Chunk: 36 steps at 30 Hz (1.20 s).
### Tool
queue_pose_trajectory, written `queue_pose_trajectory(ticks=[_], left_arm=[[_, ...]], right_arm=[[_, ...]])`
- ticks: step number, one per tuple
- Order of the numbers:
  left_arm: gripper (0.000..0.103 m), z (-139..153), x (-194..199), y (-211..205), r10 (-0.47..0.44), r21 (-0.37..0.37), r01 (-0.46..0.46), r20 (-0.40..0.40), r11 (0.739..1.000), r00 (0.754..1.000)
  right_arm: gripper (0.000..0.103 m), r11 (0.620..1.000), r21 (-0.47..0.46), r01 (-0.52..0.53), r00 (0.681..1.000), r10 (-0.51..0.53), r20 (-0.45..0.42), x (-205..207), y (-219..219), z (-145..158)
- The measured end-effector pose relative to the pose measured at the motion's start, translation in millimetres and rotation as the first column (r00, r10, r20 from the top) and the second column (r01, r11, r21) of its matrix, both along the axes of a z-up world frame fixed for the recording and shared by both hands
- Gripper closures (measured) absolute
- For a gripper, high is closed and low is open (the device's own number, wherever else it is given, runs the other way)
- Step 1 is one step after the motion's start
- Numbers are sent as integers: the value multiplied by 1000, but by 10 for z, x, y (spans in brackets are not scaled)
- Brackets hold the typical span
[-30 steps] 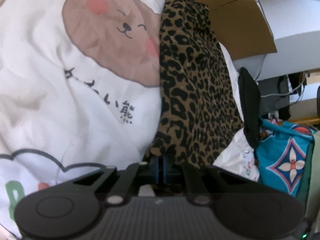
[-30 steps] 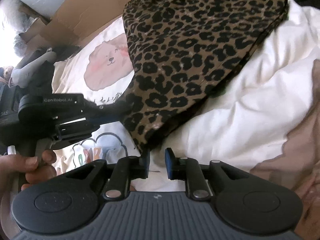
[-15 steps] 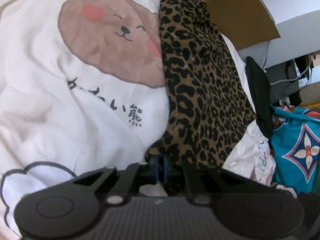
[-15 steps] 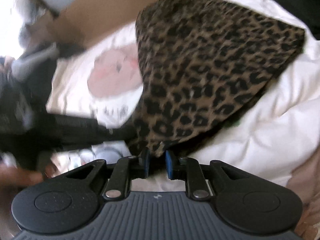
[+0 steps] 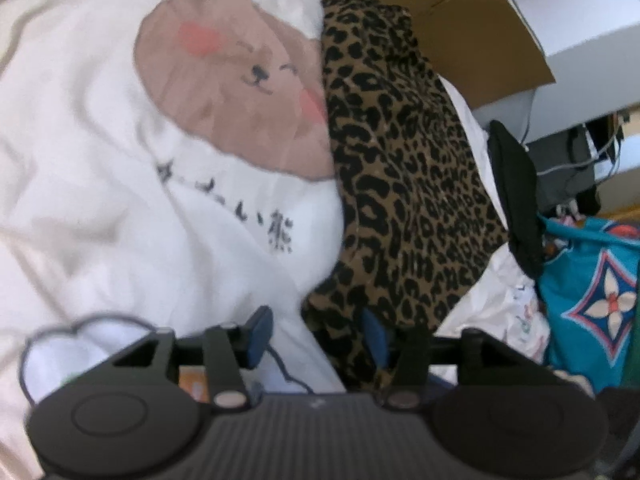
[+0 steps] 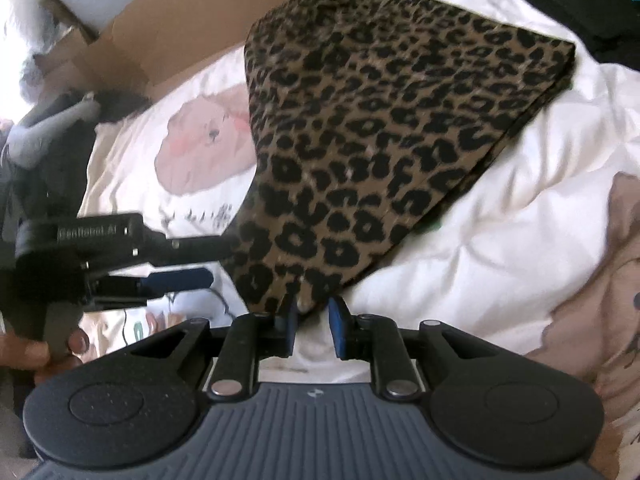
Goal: Fold clothes
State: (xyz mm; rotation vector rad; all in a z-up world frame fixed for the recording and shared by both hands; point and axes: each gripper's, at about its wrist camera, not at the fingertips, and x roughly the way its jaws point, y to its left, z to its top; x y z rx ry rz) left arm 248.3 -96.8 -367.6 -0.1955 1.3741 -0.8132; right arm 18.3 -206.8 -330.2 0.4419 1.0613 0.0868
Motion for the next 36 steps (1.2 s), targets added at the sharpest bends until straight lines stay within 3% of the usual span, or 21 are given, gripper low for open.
queue_pose_trajectory(ticks=[10,19,27,29,32,36], left_arm=[[51,-160,231,-246,-70,-36,70,-10,997,997],[53,-323,197,-49,-41,-145,19,-153,989,987],[53,-403,74,32,-28,-201,-19,-229,979,973],[53,-391,69,20,-21,-206,-25,-221,978,975],[55,-311,92,-1,1,-181,-26,-132,983,991],[55,-328,193,-14,0,-198,-27,-132,980,991]], right_arm=[[80,1000,11,3,1000,-3,25,156,-21,17],[79,999,8,-36,999,37,-36,234,43,-259],[79,1000,11,-19,999,19,-47,208,6,-278],[79,1000,17,-9,999,10,-52,195,-15,-278],[77,1000,19,-8,999,9,-54,177,-20,-275],[76,1000,22,-8,998,9,-59,163,-12,-269]])
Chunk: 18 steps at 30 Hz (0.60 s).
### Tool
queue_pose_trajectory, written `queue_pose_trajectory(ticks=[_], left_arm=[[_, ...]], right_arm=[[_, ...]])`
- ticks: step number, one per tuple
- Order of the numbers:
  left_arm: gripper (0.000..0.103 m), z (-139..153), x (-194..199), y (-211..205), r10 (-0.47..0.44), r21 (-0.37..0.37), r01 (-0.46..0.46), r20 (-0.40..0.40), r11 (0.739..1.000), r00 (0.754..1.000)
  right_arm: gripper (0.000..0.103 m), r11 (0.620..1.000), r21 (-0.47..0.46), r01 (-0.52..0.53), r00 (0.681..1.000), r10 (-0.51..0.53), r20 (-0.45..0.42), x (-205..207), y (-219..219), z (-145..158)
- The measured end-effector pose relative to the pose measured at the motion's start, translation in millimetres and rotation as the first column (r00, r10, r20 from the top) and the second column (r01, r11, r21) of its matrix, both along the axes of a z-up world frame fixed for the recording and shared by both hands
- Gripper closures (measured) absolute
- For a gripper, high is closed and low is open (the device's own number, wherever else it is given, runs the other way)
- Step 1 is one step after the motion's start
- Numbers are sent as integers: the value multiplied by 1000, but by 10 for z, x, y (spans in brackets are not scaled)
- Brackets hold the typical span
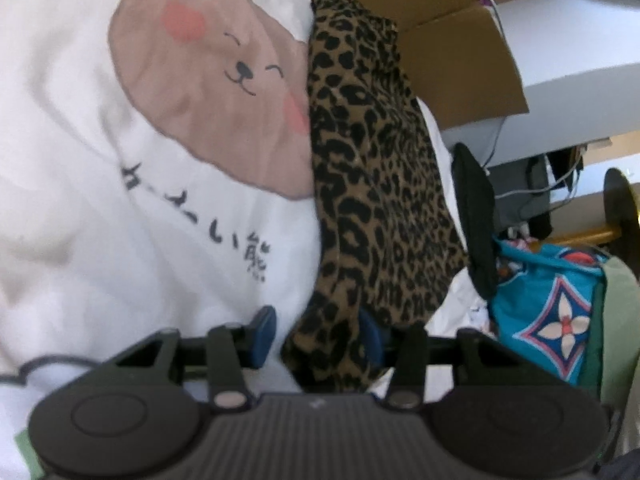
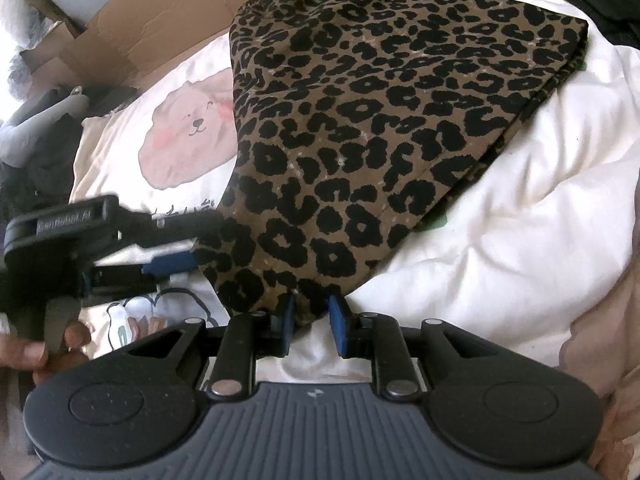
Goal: Fold clothes
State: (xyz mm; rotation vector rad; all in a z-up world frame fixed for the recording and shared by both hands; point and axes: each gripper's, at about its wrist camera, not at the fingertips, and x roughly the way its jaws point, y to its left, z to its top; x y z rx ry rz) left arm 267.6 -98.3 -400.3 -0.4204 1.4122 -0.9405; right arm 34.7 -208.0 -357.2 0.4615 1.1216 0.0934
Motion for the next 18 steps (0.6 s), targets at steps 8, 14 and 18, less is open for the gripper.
queue_pose_trajectory(ticks=[8,14,18], left_arm=[[55,-136,-80,-35,-21,-64,14,-99,998,995],[63,-121,-204,18,-40,-77,29,-152,997,988],[66,-115,-285,19,-39,-62,30,-157,998,987]], right_arm=[[72,1000,-3,24,1000,-24,-4,-57,-45,100],[70,997,13,72,997,-72,-22,8,-111,175],[59,994,68,87,996,-87,-6,342,-190,401]])
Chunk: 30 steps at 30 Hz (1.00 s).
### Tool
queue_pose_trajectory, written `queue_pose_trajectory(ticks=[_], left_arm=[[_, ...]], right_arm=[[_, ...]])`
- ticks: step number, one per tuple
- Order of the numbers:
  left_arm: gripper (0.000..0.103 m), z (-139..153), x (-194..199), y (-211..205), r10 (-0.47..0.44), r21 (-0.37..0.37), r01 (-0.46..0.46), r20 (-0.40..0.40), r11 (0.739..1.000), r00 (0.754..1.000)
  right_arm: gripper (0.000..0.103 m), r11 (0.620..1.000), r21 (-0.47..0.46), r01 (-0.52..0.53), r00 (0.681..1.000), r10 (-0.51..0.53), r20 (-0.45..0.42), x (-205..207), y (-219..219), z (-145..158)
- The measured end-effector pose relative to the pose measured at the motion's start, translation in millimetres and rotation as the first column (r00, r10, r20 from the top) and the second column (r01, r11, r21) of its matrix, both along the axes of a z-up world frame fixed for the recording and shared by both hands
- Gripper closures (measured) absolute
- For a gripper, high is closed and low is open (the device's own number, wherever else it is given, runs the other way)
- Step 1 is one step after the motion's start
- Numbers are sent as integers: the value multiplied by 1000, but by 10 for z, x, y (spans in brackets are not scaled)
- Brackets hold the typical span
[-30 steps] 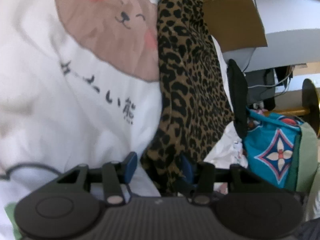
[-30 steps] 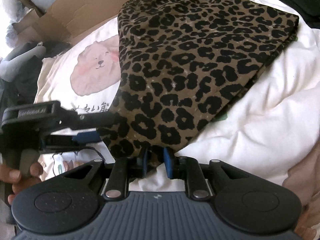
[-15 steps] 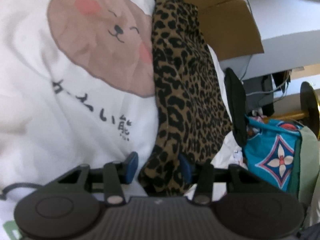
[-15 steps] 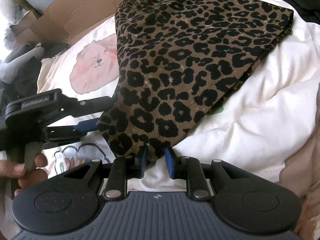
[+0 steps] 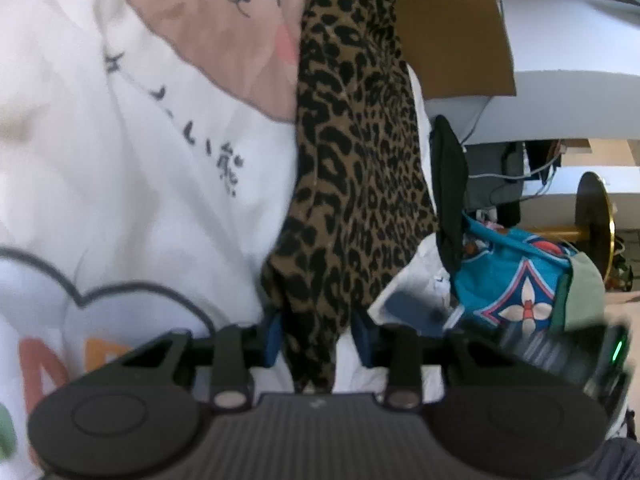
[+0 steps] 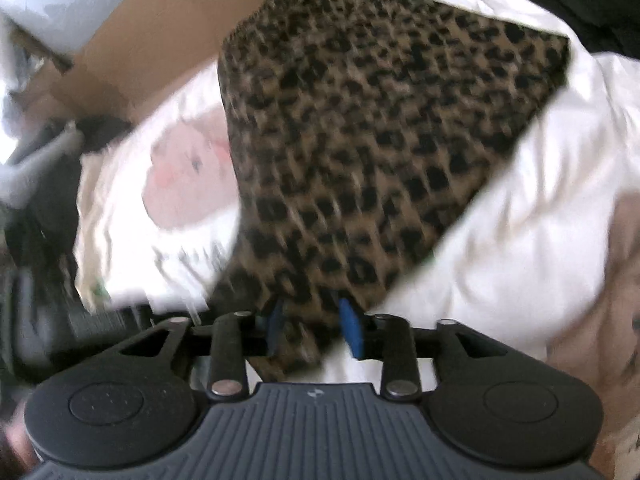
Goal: Fold clothes
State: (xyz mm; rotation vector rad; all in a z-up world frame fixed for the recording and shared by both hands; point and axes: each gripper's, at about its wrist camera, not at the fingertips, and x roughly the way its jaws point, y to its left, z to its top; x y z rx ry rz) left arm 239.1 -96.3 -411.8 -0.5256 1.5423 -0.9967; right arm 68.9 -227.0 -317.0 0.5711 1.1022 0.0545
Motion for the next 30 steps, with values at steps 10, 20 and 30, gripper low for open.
queue_pose_trajectory(ticks=[10,20,30], left_arm=[[65,103,-64,-73,-13,56,11,42,998,999],[65,197,-160,-190,-1,109,-6,69,994,998],[72,216,-200,-292,-3,139,-7,75,990,997]], right_arm=[[45,931,-200,-306,952,295,-81,1453,-381,1061],[39,900,-254,-355,935,344,-85,1486,-651,1209],[39,946,-192,-262,960,235,-153,1334,-808,924]])
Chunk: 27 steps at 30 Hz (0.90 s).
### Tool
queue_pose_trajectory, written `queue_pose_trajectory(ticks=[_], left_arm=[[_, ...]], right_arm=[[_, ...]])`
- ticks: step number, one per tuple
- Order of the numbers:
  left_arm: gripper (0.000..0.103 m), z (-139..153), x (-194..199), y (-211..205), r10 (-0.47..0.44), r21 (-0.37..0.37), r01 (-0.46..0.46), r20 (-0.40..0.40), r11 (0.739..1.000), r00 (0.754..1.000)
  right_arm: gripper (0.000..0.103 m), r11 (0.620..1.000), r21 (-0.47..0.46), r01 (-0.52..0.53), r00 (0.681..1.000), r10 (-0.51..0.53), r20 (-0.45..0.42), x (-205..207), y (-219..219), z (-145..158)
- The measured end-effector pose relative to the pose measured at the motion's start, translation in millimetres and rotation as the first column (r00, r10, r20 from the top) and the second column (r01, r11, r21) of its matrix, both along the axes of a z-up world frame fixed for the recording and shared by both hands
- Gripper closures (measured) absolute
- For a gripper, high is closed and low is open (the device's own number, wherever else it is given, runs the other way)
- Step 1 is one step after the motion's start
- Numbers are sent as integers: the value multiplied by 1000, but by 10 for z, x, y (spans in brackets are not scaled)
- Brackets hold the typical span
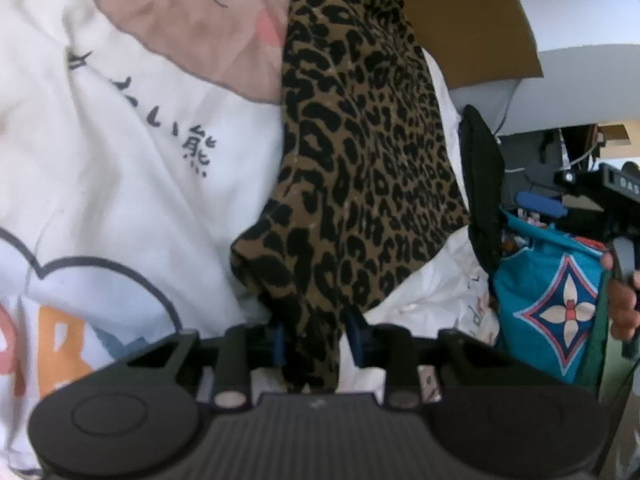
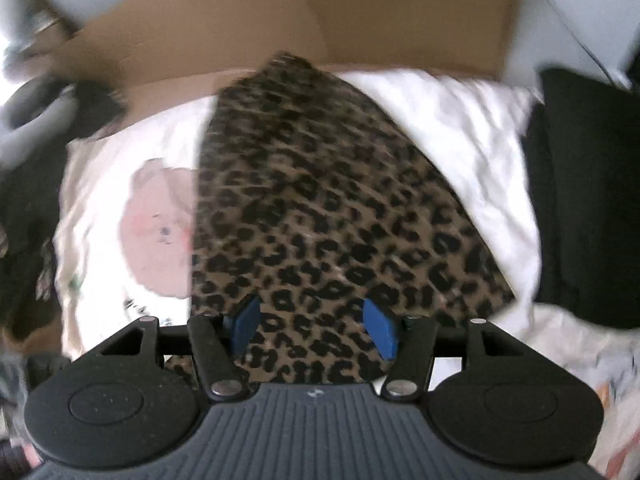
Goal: Fold clothes
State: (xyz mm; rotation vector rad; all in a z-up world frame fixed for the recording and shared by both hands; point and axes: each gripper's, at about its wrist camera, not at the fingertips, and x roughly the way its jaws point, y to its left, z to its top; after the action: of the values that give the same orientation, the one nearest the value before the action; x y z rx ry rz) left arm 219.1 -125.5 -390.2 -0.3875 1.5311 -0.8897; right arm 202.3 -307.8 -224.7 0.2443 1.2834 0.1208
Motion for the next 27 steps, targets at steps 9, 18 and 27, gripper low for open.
queue_pose_trajectory(ticks=[9,18,27], left_arm=[[75,-60,-8,-56,18,38,-18,-1,999,1000],[81,-89,-17,-2,64,5,-64,-28,998,998],[92,-103,-30,104,123,-81,-128,-70,988,990]], right_arm=[[39,998,18,-62,998,62,0,-21,215,-104],[39,998,17,-54,998,55,-24,-29,285,-204],[39,996,11,-88,995,89,-36,-180,248,-220]])
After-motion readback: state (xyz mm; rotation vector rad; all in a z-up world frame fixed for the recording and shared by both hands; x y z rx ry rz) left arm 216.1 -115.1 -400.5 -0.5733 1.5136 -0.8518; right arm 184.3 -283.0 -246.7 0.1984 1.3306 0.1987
